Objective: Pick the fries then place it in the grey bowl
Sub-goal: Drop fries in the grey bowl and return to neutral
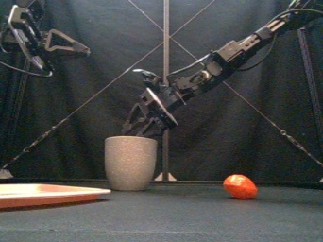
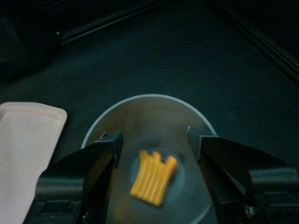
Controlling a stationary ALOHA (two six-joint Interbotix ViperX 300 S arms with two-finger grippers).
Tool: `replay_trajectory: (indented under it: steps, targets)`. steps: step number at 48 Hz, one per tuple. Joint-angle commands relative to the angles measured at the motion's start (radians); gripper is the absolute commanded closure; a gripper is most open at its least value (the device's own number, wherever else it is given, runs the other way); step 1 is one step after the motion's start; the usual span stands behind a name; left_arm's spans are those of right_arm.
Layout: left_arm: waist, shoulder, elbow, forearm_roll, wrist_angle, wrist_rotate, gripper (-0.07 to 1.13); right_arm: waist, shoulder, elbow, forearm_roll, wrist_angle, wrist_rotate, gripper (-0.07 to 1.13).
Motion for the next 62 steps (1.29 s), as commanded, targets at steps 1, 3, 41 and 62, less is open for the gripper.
replay_trajectory:
  steps: [1, 3, 41, 62]
  targets:
    - [0.005, 0.003, -0.012, 0.003, -0.009, 0.003, 1.07, 0.006, -0.103, 0.018, -0.002, -0.006, -0.002, 0.12]
    - [0.008, 0.003, -0.012, 0.003, -0.009, 0.003, 1.07, 0.012, -0.126, 0.038, -0.002, -0.011, -0.003, 0.12]
    - [0.029, 0.003, 0.005, -0.005, -0.009, -0.002, 1.07, 0.121, -0.549, 0.638, -0.060, -0.707, -0.005, 0.12]
    - [0.057, 0.003, 0.055, -0.017, -0.060, -0.006, 1.07, 0.115, -0.566, 0.701, -0.005, -0.707, 0.002, 0.12]
